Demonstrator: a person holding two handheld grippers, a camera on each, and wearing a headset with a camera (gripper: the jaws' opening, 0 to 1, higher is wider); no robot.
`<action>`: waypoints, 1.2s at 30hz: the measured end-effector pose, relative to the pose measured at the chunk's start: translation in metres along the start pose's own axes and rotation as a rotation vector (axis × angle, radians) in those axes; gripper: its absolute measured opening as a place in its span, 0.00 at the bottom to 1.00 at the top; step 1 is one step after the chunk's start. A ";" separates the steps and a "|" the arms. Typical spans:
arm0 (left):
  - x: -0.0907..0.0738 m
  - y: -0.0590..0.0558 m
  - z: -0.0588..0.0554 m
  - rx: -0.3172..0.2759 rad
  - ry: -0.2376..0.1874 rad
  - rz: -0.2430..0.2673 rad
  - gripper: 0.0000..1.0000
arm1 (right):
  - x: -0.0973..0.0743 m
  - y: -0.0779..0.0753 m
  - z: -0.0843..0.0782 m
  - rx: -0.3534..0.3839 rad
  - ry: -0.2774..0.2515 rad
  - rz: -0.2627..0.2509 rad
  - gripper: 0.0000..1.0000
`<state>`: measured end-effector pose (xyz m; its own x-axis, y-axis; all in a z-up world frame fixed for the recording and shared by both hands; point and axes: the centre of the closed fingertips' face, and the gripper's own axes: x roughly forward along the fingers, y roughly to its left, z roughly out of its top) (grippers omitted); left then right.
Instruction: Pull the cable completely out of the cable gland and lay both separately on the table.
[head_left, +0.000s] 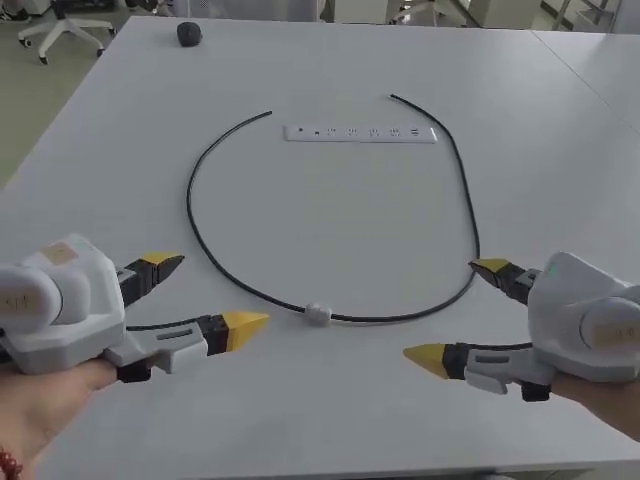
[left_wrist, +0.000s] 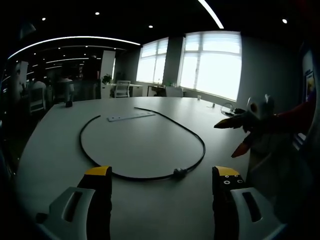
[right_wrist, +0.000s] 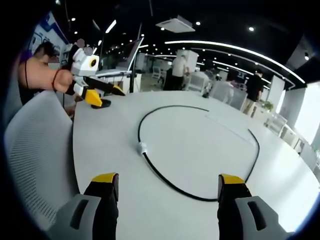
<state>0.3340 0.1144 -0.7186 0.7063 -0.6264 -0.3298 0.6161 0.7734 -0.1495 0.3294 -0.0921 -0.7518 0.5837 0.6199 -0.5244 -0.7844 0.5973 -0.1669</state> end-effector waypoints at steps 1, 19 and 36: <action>0.000 -0.001 0.000 0.001 0.000 -0.002 0.83 | 0.002 0.002 0.000 -0.009 0.003 0.002 0.81; -0.006 -0.006 0.011 0.020 -0.027 -0.008 0.83 | 0.033 0.026 0.019 -0.103 0.056 0.120 0.55; -0.017 -0.006 0.016 0.020 -0.062 -0.009 0.83 | 0.078 0.052 0.028 -0.190 0.132 0.221 0.51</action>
<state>0.3241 0.1186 -0.6977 0.7207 -0.6384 -0.2702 0.6287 0.7662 -0.1330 0.3401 0.0014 -0.7774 0.3719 0.6455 -0.6671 -0.9218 0.3418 -0.1831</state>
